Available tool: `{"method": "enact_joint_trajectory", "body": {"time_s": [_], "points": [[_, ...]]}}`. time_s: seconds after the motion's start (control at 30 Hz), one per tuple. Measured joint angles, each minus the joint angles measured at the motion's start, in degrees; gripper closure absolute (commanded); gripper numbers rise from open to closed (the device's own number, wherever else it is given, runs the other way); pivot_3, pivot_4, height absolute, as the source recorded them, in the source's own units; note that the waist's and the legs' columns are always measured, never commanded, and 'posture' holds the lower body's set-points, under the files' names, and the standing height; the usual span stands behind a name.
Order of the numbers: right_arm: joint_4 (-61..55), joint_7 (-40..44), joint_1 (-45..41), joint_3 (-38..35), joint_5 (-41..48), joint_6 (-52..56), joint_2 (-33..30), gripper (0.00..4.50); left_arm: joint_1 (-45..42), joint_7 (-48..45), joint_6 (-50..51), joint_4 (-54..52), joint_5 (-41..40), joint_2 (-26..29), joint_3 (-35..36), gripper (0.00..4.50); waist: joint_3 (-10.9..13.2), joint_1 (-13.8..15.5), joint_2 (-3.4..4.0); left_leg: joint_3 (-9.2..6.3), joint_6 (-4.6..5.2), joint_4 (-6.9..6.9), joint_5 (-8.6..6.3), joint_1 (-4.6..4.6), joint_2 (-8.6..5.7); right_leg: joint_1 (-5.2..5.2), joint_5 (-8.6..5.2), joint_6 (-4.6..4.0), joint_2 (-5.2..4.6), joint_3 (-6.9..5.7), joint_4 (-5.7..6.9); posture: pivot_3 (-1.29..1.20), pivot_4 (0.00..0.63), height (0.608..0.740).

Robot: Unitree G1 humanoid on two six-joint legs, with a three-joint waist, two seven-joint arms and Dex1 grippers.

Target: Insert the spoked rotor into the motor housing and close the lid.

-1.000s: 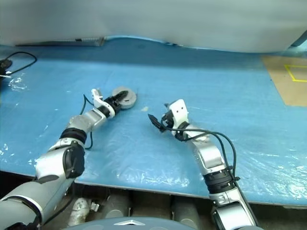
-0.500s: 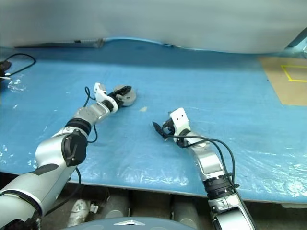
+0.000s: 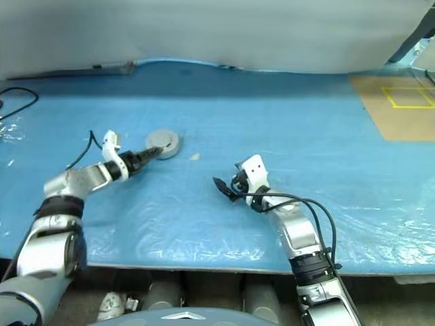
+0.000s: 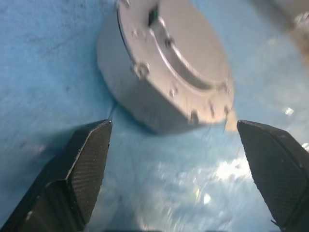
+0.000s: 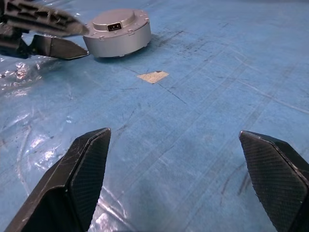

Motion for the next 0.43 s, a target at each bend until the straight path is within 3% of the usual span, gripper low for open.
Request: {"method": "enact_joint_trajectory", "body": {"time_s": [0.07,0.17,0.3,0.43], "points": [[-0.2,0.8,0.6,-0.1,0.0,-0.4,-0.1,0.0,6.7,-0.4,-2.7,-8.8,2.0,1.4,-2.5,0.05,-0.1,0.0,0.19,0.05,0.01,-0.24,0.0,0.05,-0.02,-0.07,-0.07,0.0,0.0,0.05,-0.05,0.0,0.15,0.74],[-0.8,2.2,2.3,-0.3,0.1,-3.8,-0.1,0.0,17.4,-1.0,-16.3,-18.5,7.1,0.8,-5.0,0.05,-0.2,0.2,0.34,0.06,0.02,-0.34,0.0,-0.17,-0.05,-0.32,-0.24,0.06,0.0,0.04,-0.12,0.0,0.15,0.74],[-2.1,3.0,5.2,-0.5,0.3,-7.0,0.1,0.0,24.8,0.9,-31.7,-22.3,10.5,-5.0,-5.0,0.05,-0.2,0.7,0.21,-0.03,0.03,-0.28,0.0,-0.73,-0.04,-0.72,-0.25,0.08,0.01,-0.13,-0.19,0.0,0.15,0.74],[-2.3,2.8,6.7,-0.9,0.7,-8.1,0.3,0.0,26.2,3.4,-40.7,-22.7,12.3,-9.5,-5.2,0.05,0.0,0.8,-0.07,-0.09,0.03,-0.15,0.0,-1.01,0.01,-0.9,-0.24,0.08,0.02,-0.23,-0.1,0.0,0.15,0.74]]}}
